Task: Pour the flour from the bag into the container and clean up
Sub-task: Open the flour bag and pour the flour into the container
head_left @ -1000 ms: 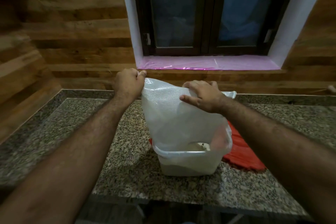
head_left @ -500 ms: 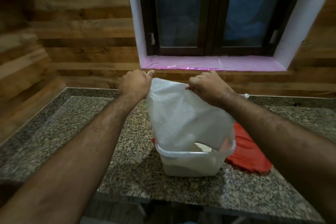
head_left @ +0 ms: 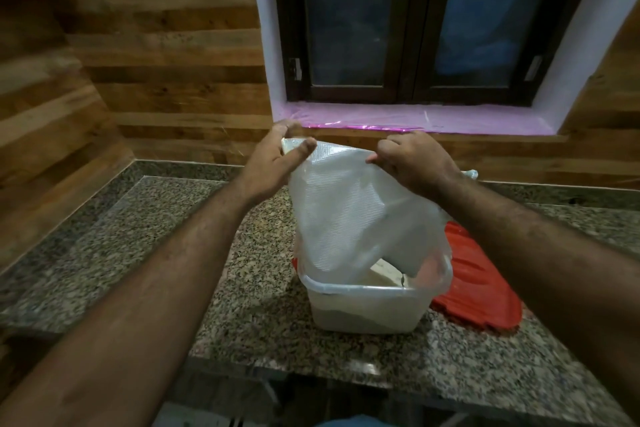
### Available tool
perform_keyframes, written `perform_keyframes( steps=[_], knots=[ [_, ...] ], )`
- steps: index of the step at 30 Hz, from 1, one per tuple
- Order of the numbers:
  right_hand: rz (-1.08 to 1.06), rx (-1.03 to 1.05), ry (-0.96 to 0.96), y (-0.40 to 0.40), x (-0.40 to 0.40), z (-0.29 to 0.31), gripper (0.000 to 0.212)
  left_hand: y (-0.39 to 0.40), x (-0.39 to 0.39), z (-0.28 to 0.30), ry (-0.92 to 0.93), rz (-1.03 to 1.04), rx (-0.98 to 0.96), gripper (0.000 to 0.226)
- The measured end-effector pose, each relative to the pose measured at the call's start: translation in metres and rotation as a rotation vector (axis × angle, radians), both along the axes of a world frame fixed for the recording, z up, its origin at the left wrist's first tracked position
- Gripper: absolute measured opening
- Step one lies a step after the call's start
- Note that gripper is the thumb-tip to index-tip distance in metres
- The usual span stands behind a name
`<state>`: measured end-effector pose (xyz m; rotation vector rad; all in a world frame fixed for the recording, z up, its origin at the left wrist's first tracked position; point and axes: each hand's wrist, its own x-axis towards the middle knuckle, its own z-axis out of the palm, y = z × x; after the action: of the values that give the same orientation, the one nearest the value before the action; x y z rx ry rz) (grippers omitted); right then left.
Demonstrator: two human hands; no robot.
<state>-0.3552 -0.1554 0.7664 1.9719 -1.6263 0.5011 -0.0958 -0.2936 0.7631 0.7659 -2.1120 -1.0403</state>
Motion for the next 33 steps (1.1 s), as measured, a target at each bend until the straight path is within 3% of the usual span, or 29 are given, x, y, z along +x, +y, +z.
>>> perform_keyframes(
  steps=[2,5,8,11,15,18,22,26,27,30,33],
  knots=[
    [-0.011,-0.025,0.008,0.001,0.000,-0.004,0.030,0.002,0.004,0.001,0.072,-0.078,0.055,0.047],
    [-0.016,-0.060,0.000,0.004,0.001,-0.009,0.028,0.001,0.002,-0.001,0.113,0.048,-0.122,0.018],
    [0.006,-0.099,0.003,0.004,0.004,-0.009,0.030,-0.001,-0.003,-0.007,0.145,0.240,-0.296,0.036],
    [0.000,-0.125,0.016,0.005,0.004,-0.006,0.032,0.002,-0.010,-0.008,0.184,0.398,-0.311,0.063],
    [-0.011,-0.086,0.066,0.009,0.003,-0.006,0.032,0.012,-0.012,-0.013,0.006,0.433,-0.349,0.104],
    [-0.020,-0.039,0.079,0.007,0.002,-0.006,0.030,0.015,-0.008,-0.011,-0.018,0.440,-0.398,0.124],
    [-0.025,0.001,0.115,-0.001,0.003,-0.009,0.031,0.029,-0.015,0.010,-0.127,0.364,-0.688,0.109],
    [-0.028,-0.021,0.107,-0.005,-0.003,-0.012,0.033,0.033,-0.021,0.016,-0.648,0.083,-0.857,0.102],
    [-0.031,-0.025,0.107,-0.006,-0.004,-0.013,0.034,0.034,-0.022,0.014,-0.678,0.076,-0.880,0.101],
    [-0.046,-0.048,0.096,-0.007,-0.007,-0.015,0.038,0.039,-0.024,0.011,-0.536,0.171,-0.918,0.102],
    [-0.037,-0.076,0.096,-0.008,-0.009,-0.012,0.035,0.040,-0.031,0.005,-0.711,0.132,-0.850,0.107]
  ],
)
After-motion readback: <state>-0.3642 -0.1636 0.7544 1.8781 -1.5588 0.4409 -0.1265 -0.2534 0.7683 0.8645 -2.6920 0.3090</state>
